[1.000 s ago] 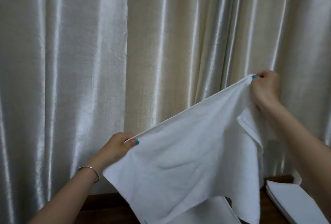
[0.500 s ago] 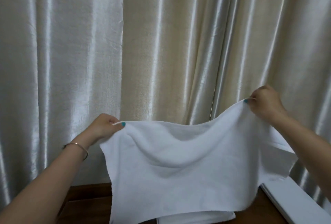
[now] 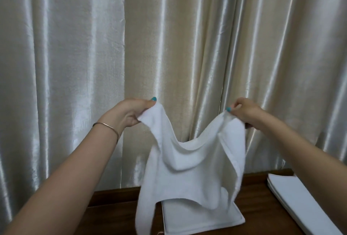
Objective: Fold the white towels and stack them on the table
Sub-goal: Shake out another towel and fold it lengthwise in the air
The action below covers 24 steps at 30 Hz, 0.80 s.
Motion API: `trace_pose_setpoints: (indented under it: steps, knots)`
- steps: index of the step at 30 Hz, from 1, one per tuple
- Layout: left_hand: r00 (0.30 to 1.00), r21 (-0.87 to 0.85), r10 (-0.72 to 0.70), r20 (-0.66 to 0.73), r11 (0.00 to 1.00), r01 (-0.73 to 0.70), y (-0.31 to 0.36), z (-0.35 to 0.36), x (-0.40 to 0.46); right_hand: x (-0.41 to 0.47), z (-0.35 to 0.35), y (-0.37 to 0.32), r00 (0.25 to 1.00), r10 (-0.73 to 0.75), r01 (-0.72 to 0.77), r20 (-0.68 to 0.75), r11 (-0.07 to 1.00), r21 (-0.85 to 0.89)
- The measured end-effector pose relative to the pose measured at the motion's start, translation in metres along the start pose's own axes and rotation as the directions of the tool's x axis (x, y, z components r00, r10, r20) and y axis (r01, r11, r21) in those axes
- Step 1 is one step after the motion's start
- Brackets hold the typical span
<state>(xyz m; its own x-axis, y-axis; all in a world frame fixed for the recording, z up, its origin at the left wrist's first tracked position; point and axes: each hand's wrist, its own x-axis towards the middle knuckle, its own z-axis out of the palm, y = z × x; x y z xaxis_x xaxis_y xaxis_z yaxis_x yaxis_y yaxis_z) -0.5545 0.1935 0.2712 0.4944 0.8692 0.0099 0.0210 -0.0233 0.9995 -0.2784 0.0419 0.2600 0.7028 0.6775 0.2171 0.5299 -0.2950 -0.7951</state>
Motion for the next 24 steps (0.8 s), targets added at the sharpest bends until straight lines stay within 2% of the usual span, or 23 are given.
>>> trace_pose_setpoints:
  steps: [2,5,7,10,12,14,16,18,19,21,24]
  knots:
    - [0.996,-0.055,-0.004,0.092,0.998,0.009,0.004,0.012,-0.002,-0.006,0.008,-0.015,0.993,0.017,-0.045,0.113,0.967,0.249]
    - [0.987,-0.066,0.015,0.158,0.998,-0.005,0.007,0.025,-0.004,-0.016,0.013,-0.04,0.937,-0.027,-0.173,0.349,0.832,0.527]
    - [0.986,-0.059,0.043,0.159,0.998,-0.034,0.008,0.035,-0.009,-0.023,0.015,-0.054,0.875,-0.1,-0.246,0.474,0.751,0.613]
    - [0.986,-0.113,0.123,0.113,0.987,-0.11,0.01,0.049,-0.016,-0.035,0.018,-0.067,0.806,-0.183,-0.335,0.563,0.643,0.688]
    - [0.983,-0.144,0.166,0.082,0.978,-0.153,0.011,0.055,-0.02,-0.042,0.022,-0.071,0.747,-0.297,-0.336,0.595,0.604,0.723]
    - [0.977,-0.255,0.175,0.119,0.957,-0.14,0.011,0.057,-0.022,-0.05,0.026,-0.074,0.729,-0.405,-0.218,0.553,0.628,0.747]
    - [0.966,-0.387,0.22,0.134,0.909,-0.154,0.009,0.059,-0.022,-0.055,0.031,-0.076,0.804,-0.437,0.028,0.403,0.705,0.708]
    - [0.962,-0.447,0.25,0.111,0.877,-0.177,0.008,0.06,-0.024,-0.057,0.036,-0.077,0.88,-0.433,0.286,0.193,0.809,0.513]
    - [0.957,-0.443,0.267,0.115,0.876,-0.191,0.007,0.061,-0.024,-0.059,0.039,-0.079,0.886,-0.454,0.384,0.093,0.832,0.4]
    - [0.944,-0.417,0.3,0.141,0.882,-0.218,0.005,0.063,-0.025,-0.063,0.046,-0.081,0.854,-0.518,0.514,-0.045,0.827,0.227]
    - [0.935,-0.408,0.325,0.14,0.88,-0.244,0.005,0.059,-0.028,-0.064,0.053,-0.08,0.802,-0.574,0.576,-0.168,0.816,-0.039]
